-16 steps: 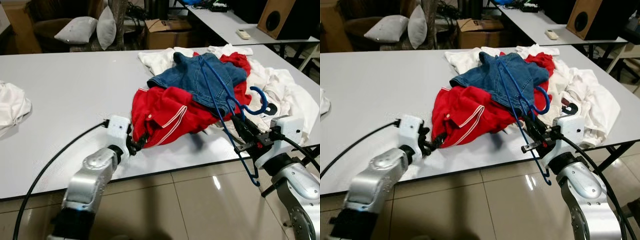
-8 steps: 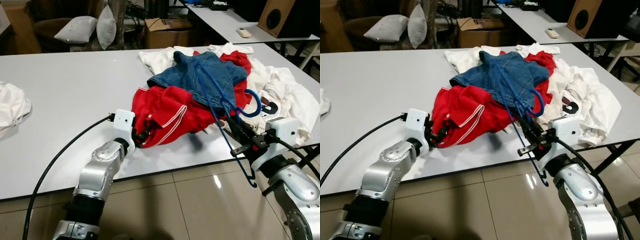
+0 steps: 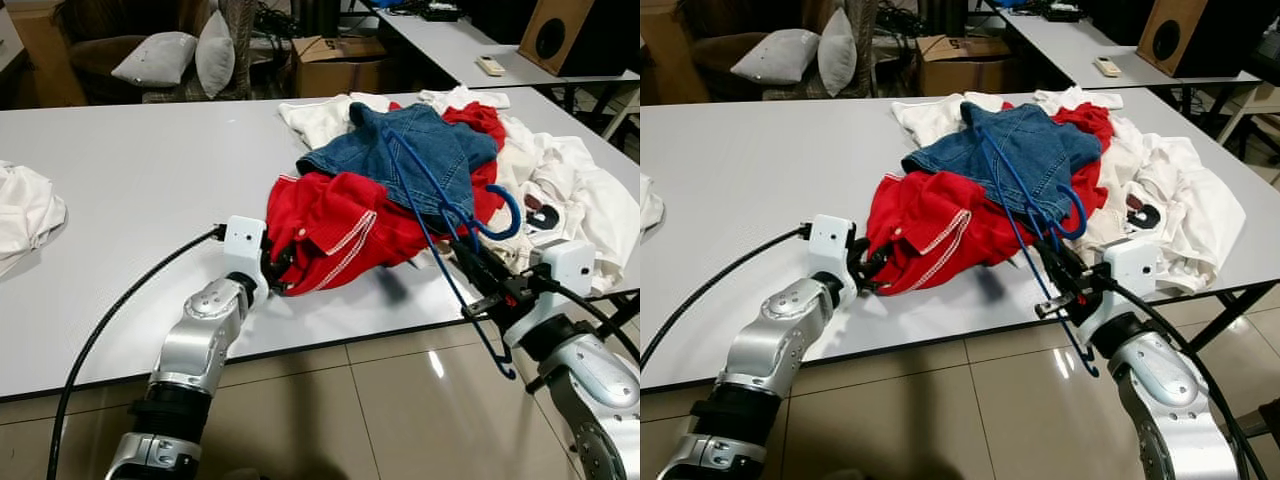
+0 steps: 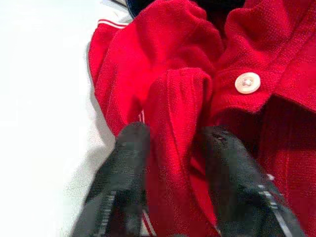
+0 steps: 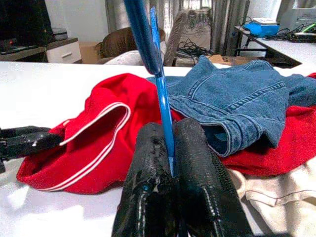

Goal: Hang hanger

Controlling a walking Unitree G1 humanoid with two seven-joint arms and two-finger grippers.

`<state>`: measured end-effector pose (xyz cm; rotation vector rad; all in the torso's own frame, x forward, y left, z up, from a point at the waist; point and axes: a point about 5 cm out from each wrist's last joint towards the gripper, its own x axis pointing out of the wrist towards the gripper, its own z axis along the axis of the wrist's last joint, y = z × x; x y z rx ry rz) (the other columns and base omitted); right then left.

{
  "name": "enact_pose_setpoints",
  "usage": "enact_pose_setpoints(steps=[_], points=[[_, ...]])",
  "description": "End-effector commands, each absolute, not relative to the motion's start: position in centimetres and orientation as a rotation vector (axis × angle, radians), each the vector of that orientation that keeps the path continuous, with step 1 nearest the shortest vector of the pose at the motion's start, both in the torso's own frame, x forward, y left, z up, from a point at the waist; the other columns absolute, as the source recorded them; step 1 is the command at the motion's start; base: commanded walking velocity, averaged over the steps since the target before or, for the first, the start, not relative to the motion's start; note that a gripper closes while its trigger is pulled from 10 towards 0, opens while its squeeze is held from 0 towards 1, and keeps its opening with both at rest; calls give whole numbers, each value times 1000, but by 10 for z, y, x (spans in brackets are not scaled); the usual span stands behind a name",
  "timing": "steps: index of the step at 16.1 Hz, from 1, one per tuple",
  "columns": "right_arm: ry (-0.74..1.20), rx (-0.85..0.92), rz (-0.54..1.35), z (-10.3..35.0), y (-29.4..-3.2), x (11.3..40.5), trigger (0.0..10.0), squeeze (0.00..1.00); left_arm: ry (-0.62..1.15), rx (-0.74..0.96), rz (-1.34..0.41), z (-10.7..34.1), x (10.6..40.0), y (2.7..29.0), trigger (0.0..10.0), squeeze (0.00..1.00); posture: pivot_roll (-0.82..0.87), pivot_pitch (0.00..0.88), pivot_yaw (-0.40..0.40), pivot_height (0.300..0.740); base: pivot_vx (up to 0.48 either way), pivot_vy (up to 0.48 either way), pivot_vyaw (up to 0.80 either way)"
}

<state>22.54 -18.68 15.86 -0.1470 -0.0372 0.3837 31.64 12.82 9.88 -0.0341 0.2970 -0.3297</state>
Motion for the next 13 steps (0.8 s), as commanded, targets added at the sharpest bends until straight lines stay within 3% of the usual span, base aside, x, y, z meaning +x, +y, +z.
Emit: enact_pose_setpoints(steps=[1,13], points=[[-37,-164,382,158,-188,226,10000,0,285,-44,-335,102,319,127,0,0,-56,0,-16,740,0,0,0],[-60,-174,341,159,-193,229,10000,0,252,-42,-371,108,319,124,0,0,-55,0,-17,740,0,0,0]])
